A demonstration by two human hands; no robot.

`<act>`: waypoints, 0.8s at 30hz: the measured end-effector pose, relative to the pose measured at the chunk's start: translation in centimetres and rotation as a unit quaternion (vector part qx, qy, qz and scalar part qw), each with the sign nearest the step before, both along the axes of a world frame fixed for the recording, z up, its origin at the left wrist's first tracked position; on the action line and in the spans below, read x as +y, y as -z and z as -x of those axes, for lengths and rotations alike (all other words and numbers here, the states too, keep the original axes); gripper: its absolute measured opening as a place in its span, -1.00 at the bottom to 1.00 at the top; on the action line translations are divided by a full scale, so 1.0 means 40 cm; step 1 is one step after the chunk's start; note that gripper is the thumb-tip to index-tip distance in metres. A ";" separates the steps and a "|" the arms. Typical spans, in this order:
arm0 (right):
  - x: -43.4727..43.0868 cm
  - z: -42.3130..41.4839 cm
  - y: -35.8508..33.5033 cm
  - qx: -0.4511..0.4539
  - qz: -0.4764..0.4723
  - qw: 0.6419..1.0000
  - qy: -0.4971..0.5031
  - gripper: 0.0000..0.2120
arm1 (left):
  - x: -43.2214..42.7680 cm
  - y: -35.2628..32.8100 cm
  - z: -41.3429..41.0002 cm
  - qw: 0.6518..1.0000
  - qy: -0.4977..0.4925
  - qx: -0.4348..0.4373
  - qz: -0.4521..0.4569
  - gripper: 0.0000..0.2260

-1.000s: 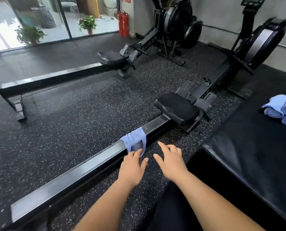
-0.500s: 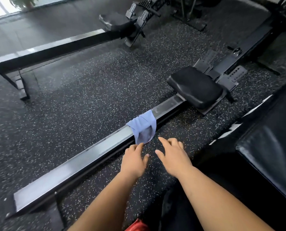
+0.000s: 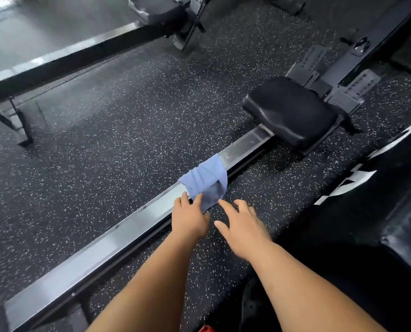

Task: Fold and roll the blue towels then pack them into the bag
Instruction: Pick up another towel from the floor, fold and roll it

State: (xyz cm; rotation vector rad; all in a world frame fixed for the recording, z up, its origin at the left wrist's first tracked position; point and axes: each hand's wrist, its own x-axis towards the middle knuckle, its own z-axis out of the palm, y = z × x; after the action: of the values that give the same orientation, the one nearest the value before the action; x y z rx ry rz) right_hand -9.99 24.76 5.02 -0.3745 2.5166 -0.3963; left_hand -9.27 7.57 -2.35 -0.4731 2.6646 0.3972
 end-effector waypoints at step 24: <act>0.052 -0.029 -0.066 0.003 0.025 0.999 0.040 -0.42 | -0.034 -0.147 -0.002 0.981 -0.039 0.165 -0.095 -0.62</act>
State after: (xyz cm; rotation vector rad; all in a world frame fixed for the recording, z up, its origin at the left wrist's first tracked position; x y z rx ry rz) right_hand -8.85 26.84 7.65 -0.2940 2.5367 -0.4901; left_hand -9.21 6.21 3.52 -0.4898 2.8893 0.8101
